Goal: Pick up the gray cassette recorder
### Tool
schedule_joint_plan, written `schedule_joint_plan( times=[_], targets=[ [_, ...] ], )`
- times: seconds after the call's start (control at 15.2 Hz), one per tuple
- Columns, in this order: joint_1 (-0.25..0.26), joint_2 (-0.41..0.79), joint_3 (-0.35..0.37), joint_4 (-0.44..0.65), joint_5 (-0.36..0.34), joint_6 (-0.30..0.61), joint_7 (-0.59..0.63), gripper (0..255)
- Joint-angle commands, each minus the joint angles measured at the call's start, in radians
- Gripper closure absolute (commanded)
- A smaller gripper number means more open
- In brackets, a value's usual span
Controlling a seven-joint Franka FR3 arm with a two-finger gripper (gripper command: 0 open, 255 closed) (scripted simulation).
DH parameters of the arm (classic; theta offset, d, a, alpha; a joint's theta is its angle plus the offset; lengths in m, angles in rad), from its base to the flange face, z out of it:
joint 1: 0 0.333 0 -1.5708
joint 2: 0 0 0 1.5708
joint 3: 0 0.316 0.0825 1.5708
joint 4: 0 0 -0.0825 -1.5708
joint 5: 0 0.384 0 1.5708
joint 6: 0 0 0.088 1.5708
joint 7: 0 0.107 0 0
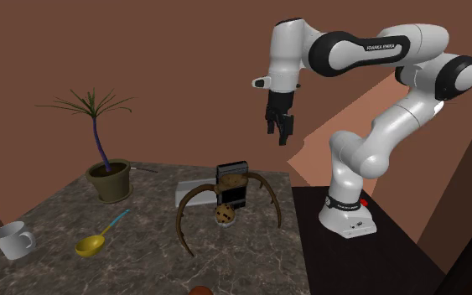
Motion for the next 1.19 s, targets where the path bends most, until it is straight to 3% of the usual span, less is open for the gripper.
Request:
schedule_joint_plan(
  times=[0.0,0.59,1.12],
  targets=[
    [0.000,0.000,0.000,0.000,0.000,0.000,0.000,0],
    [-0.040,0.217,-0.086,-0.070,-0.085,0.313,-0.125,0],
    [-0.069,0.493,-0.155,-0.027,-0.133,0.573,-0.225,0]
  ],
)
